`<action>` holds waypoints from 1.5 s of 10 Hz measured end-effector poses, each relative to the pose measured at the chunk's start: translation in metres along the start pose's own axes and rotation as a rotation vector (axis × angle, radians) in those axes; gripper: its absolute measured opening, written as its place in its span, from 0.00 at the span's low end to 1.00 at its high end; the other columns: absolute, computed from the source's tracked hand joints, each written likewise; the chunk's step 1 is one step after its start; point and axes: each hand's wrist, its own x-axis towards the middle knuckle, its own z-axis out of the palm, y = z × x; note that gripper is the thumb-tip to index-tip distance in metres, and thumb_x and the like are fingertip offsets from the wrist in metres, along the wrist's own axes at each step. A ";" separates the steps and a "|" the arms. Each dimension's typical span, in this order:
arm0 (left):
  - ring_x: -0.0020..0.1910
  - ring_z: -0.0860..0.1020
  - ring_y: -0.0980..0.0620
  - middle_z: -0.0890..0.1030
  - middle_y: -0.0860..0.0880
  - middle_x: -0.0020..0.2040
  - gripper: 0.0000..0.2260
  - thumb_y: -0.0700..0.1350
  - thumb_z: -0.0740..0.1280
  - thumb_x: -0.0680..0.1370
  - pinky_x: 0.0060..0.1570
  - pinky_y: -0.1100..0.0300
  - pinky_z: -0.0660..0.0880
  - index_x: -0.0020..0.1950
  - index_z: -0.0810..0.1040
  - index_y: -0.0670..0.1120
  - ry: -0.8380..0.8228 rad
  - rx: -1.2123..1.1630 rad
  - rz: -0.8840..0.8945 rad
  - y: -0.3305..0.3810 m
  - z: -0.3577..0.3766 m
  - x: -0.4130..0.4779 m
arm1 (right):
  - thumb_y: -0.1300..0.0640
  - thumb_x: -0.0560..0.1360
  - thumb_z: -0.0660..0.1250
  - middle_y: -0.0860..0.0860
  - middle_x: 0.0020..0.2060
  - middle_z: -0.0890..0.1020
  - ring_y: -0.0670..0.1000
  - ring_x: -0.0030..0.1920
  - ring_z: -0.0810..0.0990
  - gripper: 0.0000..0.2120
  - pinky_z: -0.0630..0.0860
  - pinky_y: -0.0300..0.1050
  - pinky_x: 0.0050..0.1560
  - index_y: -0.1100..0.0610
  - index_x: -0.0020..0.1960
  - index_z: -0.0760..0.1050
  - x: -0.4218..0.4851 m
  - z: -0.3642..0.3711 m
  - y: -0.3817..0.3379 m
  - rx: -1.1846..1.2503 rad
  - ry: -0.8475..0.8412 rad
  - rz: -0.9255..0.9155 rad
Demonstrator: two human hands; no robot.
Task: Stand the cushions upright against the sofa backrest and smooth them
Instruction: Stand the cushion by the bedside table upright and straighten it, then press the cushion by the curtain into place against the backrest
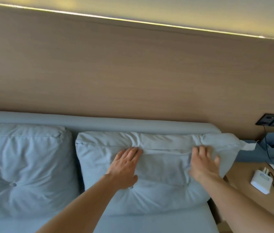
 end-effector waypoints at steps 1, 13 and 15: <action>0.82 0.39 0.53 0.43 0.54 0.85 0.42 0.52 0.67 0.79 0.80 0.50 0.37 0.85 0.42 0.53 -0.036 -0.102 -0.033 -0.010 -0.034 -0.032 | 0.50 0.78 0.65 0.62 0.81 0.46 0.64 0.81 0.46 0.43 0.57 0.65 0.75 0.60 0.82 0.42 -0.034 -0.021 -0.043 0.012 -0.010 0.040; 0.71 0.68 0.44 0.71 0.47 0.71 0.63 0.74 0.75 0.56 0.76 0.46 0.57 0.81 0.54 0.47 -0.206 0.232 -0.155 -0.656 -0.149 -0.242 | 0.52 0.47 0.81 0.57 0.37 0.74 0.53 0.29 0.79 0.45 0.74 0.47 0.30 0.54 0.64 0.76 -0.327 0.026 -0.749 1.929 -0.725 0.591; 0.66 0.74 0.48 0.77 0.51 0.63 0.45 0.69 0.78 0.57 0.70 0.51 0.61 0.67 0.67 0.50 -0.198 0.192 -0.111 -0.652 -0.149 -0.238 | 0.13 0.49 0.60 0.57 0.65 0.82 0.64 0.67 0.76 0.55 0.72 0.72 0.57 0.48 0.64 0.81 -0.305 0.049 -0.786 2.531 -1.032 1.134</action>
